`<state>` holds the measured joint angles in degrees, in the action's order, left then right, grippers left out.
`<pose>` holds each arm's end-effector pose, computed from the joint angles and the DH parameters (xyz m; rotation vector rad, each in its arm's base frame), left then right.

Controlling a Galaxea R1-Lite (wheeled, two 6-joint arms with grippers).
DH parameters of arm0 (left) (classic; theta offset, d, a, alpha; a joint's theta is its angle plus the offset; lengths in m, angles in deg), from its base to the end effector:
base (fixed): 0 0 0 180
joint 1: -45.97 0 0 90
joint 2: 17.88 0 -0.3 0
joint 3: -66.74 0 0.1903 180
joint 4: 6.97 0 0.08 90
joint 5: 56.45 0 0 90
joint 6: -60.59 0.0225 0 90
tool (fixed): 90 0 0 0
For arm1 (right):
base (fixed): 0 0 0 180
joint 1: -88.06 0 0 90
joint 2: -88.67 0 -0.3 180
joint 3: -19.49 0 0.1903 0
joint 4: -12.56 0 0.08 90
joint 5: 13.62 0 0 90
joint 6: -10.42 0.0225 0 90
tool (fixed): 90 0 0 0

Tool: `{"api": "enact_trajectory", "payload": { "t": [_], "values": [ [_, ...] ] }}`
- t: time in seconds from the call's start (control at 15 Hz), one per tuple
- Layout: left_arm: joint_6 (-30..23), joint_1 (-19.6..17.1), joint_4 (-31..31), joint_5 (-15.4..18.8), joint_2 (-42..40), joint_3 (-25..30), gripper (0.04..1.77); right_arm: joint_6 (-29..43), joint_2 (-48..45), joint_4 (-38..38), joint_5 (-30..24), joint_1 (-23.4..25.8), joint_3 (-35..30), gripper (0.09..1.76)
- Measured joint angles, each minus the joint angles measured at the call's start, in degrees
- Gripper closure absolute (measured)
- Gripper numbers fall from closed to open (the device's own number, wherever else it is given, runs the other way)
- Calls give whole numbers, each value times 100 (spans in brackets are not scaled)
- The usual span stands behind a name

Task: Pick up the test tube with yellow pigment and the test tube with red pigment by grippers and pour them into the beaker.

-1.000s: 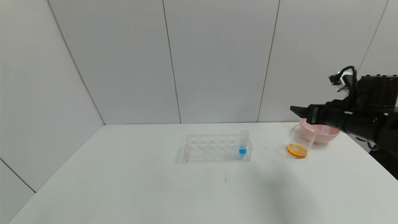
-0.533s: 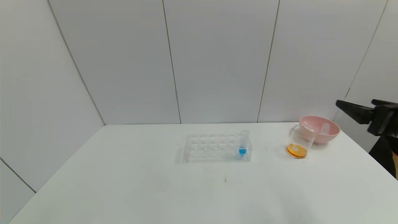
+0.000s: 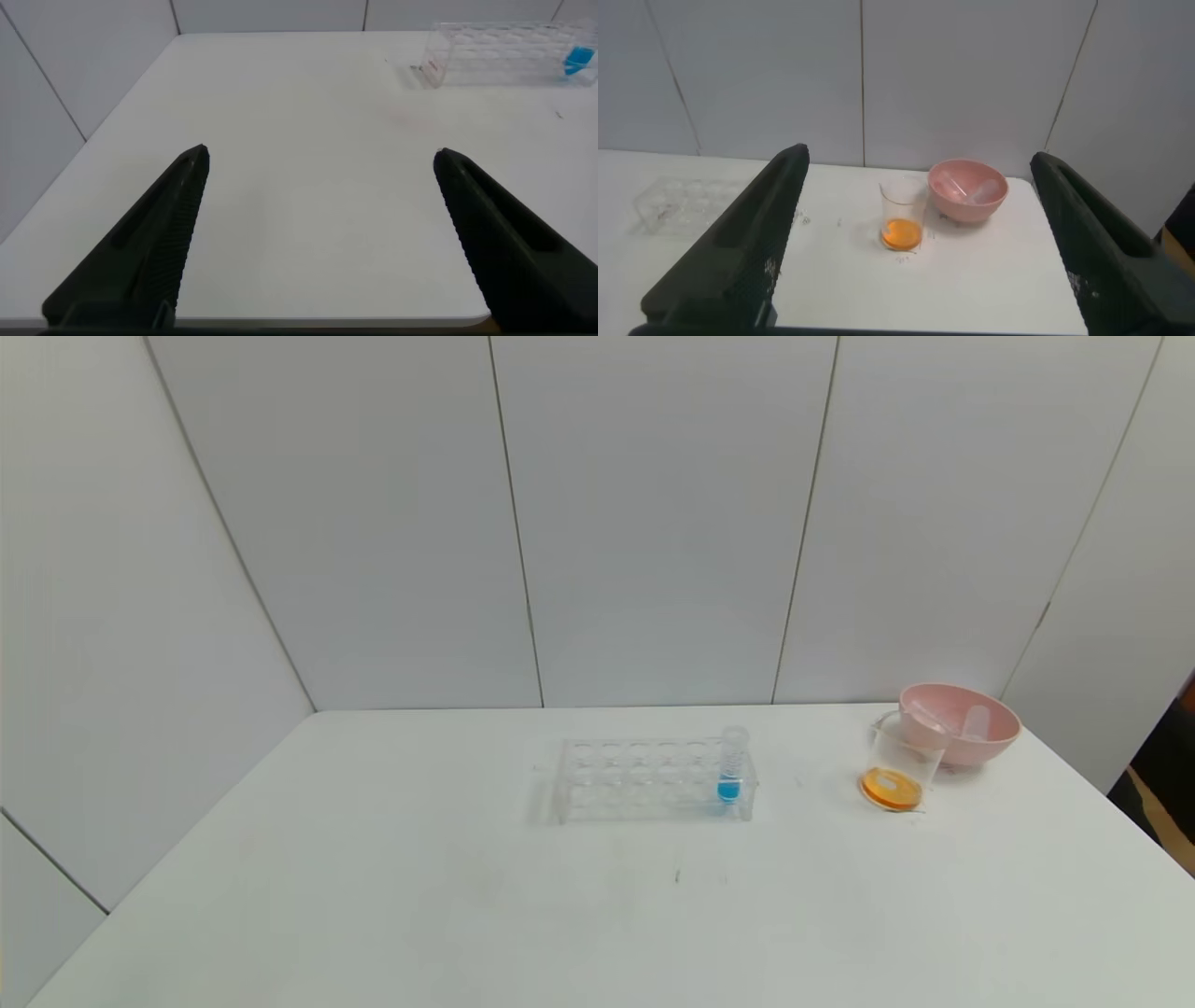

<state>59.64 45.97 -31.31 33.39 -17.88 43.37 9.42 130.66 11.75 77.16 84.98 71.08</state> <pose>-0.0228 0.0001 0.0738 -0.0166 0.0169 0.0029 0.0659 0.0032 0.2481 -0.0122 -0.1537 0.0387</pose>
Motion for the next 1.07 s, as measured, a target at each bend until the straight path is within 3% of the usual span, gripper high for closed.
{"api": "enact_trajectory", "payload": {
  "t": [0.27, 0.53, 0.8, 1.07],
  "values": [
    [0, 0, 0, 0, 0, 0, 9, -217, -1805, -1301, 20, 37, -61, 15],
    [0, 0, 0, 0, 0, 0, 9, -305, -3277, -2099, 6, 196, -174, 15],
    [0, 0, 0, 0, 0, 0, 9, -200, -4029, -1799, 9, 254, -866, 15],
    [0, 0, 0, -2, 0, 0, 9, -140, -4179, -1175, -10, 257, -2238, 15]
  ]
}}
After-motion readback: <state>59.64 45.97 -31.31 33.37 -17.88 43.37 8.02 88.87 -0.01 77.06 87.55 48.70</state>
